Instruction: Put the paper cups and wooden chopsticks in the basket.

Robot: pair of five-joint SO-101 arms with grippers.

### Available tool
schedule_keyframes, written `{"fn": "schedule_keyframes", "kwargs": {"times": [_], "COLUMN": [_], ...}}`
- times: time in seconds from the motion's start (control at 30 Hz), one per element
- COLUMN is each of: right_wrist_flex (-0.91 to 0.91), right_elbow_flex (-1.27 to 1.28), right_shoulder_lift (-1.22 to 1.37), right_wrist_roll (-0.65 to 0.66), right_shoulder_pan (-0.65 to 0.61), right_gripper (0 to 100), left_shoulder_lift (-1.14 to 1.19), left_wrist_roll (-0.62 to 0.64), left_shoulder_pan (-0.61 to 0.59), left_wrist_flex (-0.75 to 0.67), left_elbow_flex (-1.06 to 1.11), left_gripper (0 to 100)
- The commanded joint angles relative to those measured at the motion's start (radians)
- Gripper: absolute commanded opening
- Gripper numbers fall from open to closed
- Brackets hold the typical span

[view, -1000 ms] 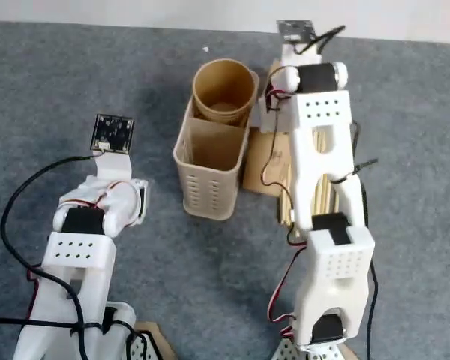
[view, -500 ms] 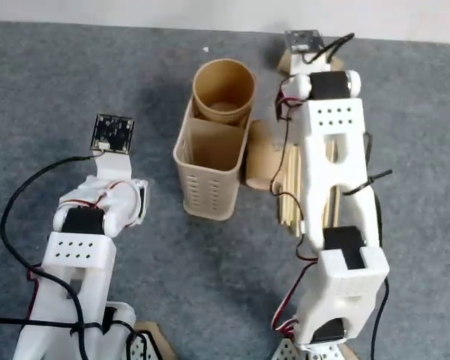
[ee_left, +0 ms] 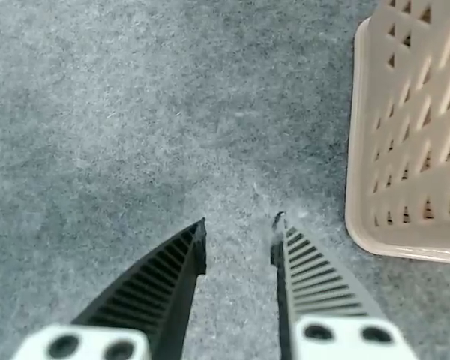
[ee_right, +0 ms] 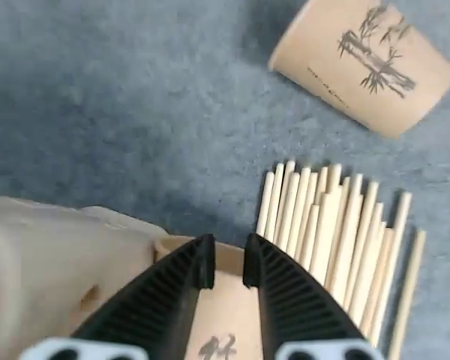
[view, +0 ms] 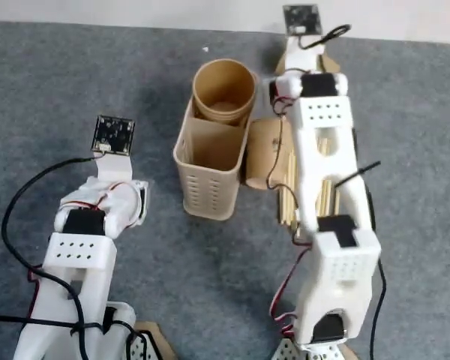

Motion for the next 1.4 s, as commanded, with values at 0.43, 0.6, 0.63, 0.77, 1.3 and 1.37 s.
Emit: {"fn": "schedule_keyframes", "kwargs": {"times": [0.43,0.6,0.63,0.77,1.3,1.37], "right_wrist_flex": [0.240,0.512,0.558,0.567,0.565,0.565], "right_elbow_flex": [-0.087,-0.180,-0.213,-0.295,0.478,0.541], "right_shoulder_lift": [0.099,0.096,0.096,0.056,-0.463,-0.533], "right_wrist_roll": [0.009,0.011,0.012,0.011,0.160,0.160], "right_shoulder_pan": [0.027,0.027,0.028,0.062,0.061,0.045], "right_gripper": [8.8,8.8,8.8,8.8,8.8,8.8], "left_shoulder_lift": [-0.025,-0.025,-0.025,-0.025,-0.025,-0.025], "left_wrist_roll": [0.008,0.009,0.009,0.011,0.011,0.011], "left_shoulder_pan": [0.007,0.007,0.007,0.007,0.008,0.008], "left_wrist_flex": [-0.021,-0.021,-0.021,-0.021,-0.023,-0.023], "left_elbow_flex": [-0.002,-0.004,-0.004,-0.004,-0.008,-0.008], "left_gripper": [17,17,17,17,17,17]}}
